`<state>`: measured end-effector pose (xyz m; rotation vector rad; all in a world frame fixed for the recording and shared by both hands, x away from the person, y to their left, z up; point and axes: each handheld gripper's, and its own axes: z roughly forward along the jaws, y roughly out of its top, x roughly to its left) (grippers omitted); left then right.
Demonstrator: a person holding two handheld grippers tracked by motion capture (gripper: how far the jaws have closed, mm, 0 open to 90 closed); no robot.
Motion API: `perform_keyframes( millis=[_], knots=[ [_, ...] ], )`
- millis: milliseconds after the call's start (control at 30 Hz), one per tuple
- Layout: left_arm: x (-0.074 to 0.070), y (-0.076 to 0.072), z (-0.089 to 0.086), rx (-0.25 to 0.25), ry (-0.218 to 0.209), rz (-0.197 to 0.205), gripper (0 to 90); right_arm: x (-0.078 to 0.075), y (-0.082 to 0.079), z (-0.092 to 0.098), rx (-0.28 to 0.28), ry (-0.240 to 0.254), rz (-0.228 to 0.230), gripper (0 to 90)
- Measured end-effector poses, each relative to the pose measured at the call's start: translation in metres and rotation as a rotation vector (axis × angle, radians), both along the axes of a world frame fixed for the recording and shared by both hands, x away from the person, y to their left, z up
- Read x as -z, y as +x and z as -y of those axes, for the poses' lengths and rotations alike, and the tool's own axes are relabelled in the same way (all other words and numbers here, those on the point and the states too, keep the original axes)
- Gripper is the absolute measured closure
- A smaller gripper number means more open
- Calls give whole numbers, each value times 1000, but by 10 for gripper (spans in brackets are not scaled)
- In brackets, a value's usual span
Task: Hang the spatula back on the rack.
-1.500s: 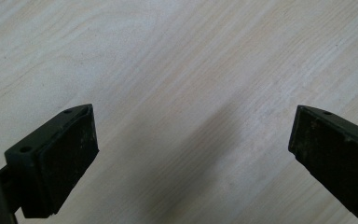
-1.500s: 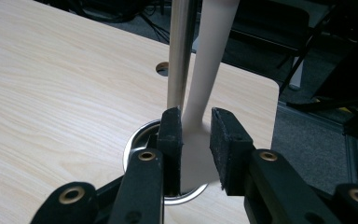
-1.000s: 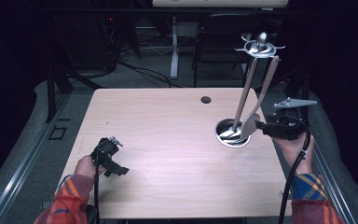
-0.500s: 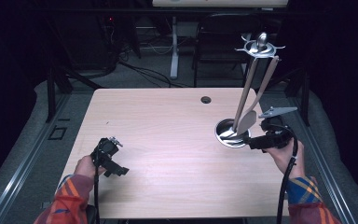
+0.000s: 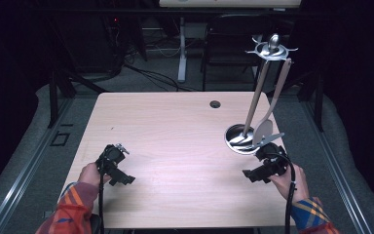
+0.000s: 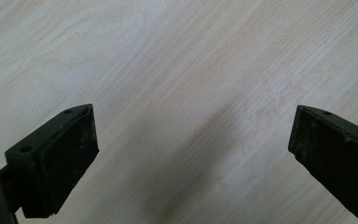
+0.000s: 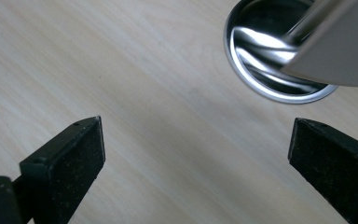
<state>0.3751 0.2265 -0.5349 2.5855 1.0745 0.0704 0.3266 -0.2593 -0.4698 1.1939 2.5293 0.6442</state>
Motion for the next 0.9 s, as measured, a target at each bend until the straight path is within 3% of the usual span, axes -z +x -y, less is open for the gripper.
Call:
perform_keyframes(
  millis=[200,233,400,433,667,733,767,900],
  knots=[
    [2,-1,1,11,8,-11,15,17,-8,-7,-21,-29,-55,13],
    [2,-2,1,15,14,-14,15,25,-11,-11,-38,-64,-93,0],
    [6,-3,6,56,33,-53,14,35,-15,-13,-56,-111,-142,0],
    [7,-3,7,60,33,-55,14,37,-15,-11,-57,-141,-146,0],
    [8,-1,9,66,57,-52,30,54,-6,-7,-50,-157,-203,0],
    [9,1,10,68,60,-55,30,53,-6,-5,-58,-186,-220,0],
    [9,1,10,68,60,-55,30,54,-6,-5,-59,-177,-218,0],
    [8,1,11,89,24,-50,2,55,-6,-2,-53,-172,-215,0]
  ],
)
